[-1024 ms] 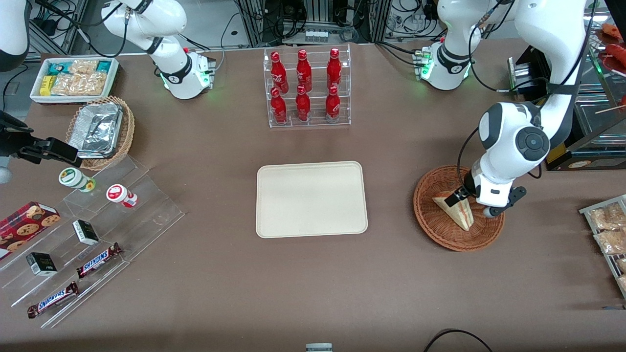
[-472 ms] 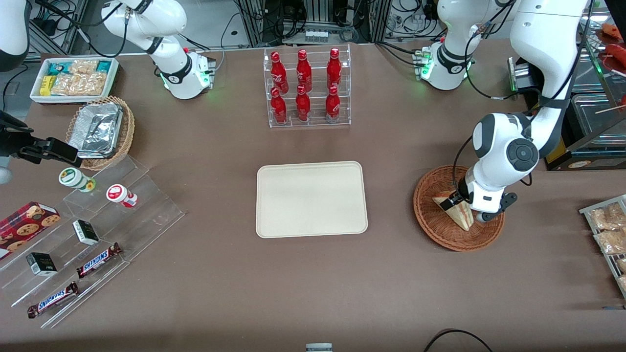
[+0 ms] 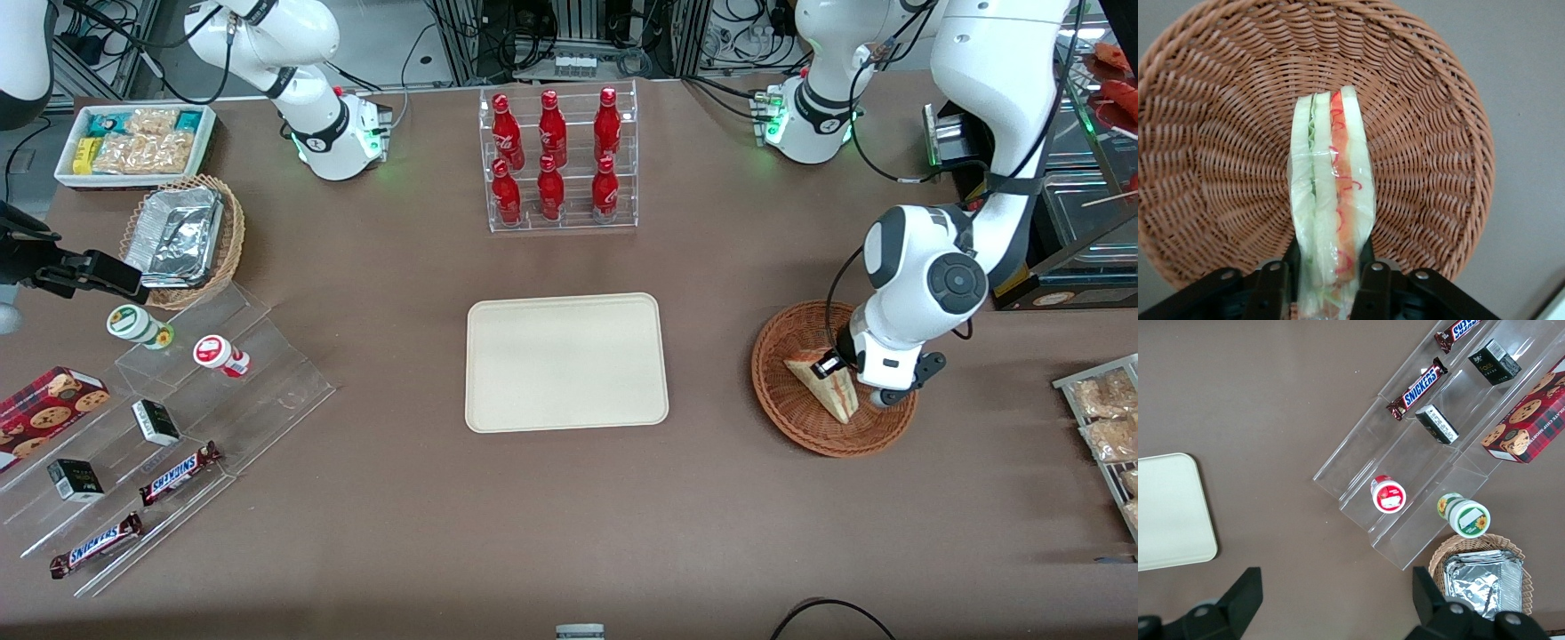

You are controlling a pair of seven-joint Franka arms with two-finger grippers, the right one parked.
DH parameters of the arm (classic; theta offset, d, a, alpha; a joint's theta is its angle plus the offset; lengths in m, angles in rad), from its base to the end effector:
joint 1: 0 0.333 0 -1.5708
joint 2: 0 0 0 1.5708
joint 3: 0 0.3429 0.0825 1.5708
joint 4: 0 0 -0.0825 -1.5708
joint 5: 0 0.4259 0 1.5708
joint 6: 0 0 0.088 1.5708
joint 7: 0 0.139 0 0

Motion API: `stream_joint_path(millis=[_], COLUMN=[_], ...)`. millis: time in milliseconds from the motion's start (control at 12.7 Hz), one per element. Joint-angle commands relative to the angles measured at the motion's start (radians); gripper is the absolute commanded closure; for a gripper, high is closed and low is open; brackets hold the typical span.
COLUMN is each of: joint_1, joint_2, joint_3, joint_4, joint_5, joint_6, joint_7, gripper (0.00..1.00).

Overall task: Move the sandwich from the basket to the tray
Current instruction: 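Close the left gripper on the sandwich and lift it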

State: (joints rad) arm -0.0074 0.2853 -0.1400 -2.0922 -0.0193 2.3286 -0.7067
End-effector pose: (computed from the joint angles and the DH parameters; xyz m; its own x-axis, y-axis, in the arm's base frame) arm 0.6045 -0.0905 0.2470 0.8359 0.5444 -0.0698 0.5462 -0.8376 0.0096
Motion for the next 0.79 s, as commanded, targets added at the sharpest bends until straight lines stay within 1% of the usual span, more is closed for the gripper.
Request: stream_joint_path(millis=[0,157,315,551,709], joint_1=[-0.009,-0.046,-0.091,-0.140,-0.183], joint_2=[-0.017,-0.017,-0.015,-0.015,-0.009], joint_3=[-0.007,-0.009,-0.009,-0.010,-0.018], joint_4=[0.093,0.162,0.202,0.204,0.207], joint_5=[0.006,0.039,0.042,0.041,0.036], joint_6=[-0.145,-0.251,-0.310,-0.314,-0.304], joint_7=[-0.002,0.000,0.007,0.105,0.125], gripper=[1.00,1.00,1.00,1.00,1.00])
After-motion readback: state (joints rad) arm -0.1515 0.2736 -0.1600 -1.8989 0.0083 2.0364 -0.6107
